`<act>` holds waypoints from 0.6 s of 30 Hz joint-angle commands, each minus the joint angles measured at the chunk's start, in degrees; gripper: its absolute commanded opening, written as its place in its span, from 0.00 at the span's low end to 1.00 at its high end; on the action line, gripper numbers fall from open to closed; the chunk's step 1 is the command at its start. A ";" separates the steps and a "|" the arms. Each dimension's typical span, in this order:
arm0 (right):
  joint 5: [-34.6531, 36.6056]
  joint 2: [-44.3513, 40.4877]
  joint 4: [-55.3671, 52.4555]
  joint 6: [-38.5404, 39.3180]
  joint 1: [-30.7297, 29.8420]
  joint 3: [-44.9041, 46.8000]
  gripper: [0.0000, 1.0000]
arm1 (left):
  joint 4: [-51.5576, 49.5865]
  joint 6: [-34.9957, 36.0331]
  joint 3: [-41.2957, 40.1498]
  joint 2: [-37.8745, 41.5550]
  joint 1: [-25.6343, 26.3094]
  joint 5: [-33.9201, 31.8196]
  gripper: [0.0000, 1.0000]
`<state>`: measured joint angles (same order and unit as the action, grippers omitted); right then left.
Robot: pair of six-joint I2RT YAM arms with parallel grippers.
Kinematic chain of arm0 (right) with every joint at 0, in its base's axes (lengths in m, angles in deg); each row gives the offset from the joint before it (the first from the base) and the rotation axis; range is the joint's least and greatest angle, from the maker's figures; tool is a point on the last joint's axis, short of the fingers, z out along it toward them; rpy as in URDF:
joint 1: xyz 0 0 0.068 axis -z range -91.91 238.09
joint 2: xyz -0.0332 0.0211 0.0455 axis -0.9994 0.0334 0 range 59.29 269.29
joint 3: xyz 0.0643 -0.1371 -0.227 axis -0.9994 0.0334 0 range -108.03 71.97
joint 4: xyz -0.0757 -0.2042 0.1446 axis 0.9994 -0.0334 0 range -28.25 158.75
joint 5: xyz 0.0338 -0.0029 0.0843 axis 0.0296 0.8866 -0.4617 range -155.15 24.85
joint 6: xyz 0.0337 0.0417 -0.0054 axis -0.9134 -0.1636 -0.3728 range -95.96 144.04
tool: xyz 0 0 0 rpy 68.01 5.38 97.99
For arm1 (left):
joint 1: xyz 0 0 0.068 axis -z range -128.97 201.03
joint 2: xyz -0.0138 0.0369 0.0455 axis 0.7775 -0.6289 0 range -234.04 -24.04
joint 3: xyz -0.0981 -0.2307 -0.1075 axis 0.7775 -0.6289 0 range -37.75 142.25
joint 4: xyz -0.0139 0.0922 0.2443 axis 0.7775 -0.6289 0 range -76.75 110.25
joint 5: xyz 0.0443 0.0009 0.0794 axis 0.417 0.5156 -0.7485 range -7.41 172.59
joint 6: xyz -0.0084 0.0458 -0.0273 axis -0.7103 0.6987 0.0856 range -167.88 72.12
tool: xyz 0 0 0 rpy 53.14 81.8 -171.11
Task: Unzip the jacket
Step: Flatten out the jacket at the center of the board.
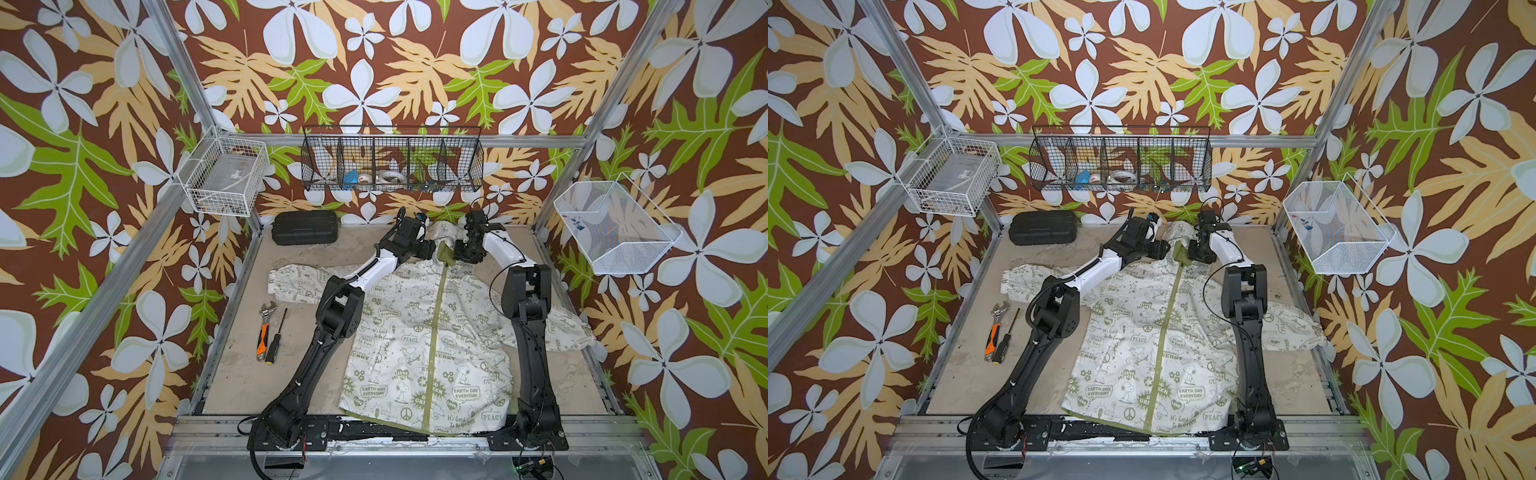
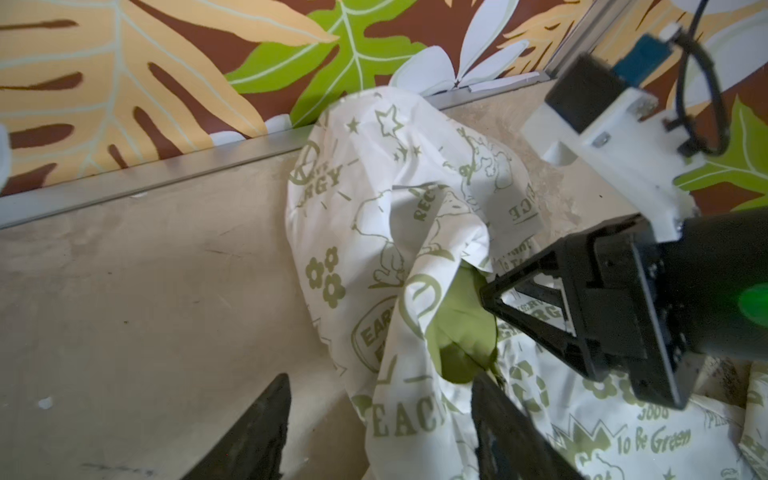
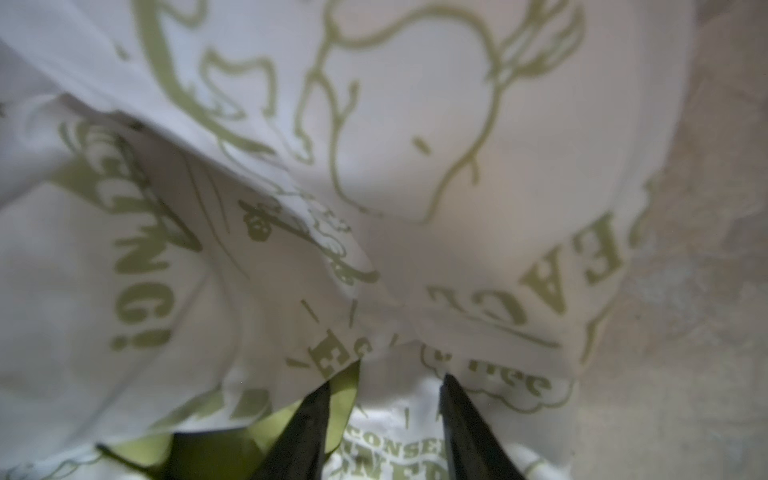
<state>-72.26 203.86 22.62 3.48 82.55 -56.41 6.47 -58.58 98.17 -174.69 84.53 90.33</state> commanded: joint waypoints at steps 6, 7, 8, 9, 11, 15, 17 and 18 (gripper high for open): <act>4.70 -3.04 -1.05 1.19 0.18 3.19 0.05 | -0.28 -6.57 0.81 -1.60 -0.58 -7.36 0.23; 4.79 -3.98 -0.46 1.31 0.18 3.85 0.02 | -0.19 -8.35 0.14 -1.20 -1.36 -7.49 0.15; 4.77 -4.85 -0.01 1.31 0.18 4.20 0.01 | -0.17 -10.11 -0.62 -0.73 -2.26 -7.63 0.08; 4.23 -5.83 0.58 1.31 0.27 4.64 0.01 | -0.04 -12.25 -1.93 0.15 -3.29 -7.75 0.02; 3.02 -7.79 2.00 1.39 0.39 5.61 0.01 | 1.31 -16.01 -6.09 2.74 -5.66 -6.95 0.00; -0.63 -12.36 5.45 0.75 1.33 8.54 0.02 | 6.77 -18.37 -18.27 10.73 -8.71 -6.57 0.00; -3.52 -14.91 7.98 -0.45 2.01 11.73 0.02 | 8.14 -18.89 -23.15 14.23 -9.74 -6.38 0.00; -4.66 -16.40 9.30 -1.09 2.19 13.88 0.02 | 8.28 -19.53 -25.63 16.01 -10.16 -6.11 0.00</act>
<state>-73.29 189.83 27.88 4.29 84.41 -45.18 10.95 -74.99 76.05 -161.84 74.69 83.82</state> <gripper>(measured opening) 0.050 0.065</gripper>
